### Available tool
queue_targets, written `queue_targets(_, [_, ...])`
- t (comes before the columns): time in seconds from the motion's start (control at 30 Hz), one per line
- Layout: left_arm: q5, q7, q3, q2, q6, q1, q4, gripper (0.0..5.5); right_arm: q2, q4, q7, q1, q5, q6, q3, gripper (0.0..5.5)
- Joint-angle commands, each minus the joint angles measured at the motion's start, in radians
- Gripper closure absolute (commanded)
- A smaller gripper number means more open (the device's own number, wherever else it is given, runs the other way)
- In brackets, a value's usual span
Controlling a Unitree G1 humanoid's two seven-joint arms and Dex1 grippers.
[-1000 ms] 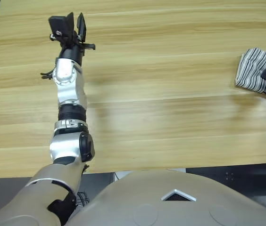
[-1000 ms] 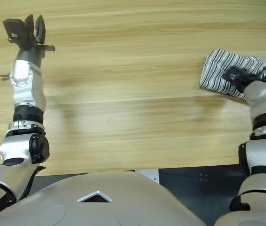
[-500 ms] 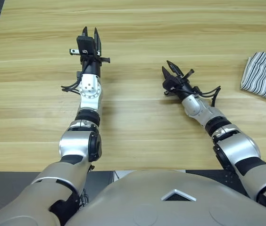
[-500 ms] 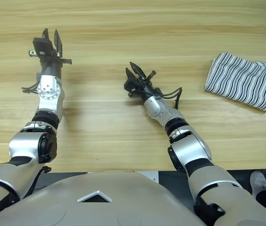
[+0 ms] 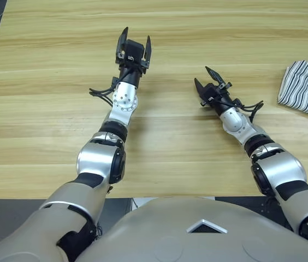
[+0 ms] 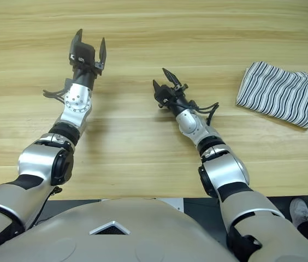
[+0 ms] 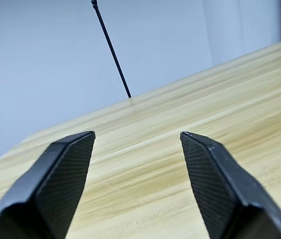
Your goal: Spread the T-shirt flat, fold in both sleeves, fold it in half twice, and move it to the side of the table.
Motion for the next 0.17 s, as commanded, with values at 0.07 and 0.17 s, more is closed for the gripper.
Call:
queue_targets(0.07, [0.019, 0.06, -0.007, 0.012, 0.051, -0.042, 0.036, 2.08, -0.002, 0.032, -0.042, -0.023, -0.053, 0.049, 0.035, 2.77])
queue_targets(0.17, [-0.059, 0.002, 0.054, -0.005, 0.093, -0.05, 0.052, 2.08, 0.007, 0.048, -0.06, -0.033, -0.071, 0.07, 0.05, 2.77])
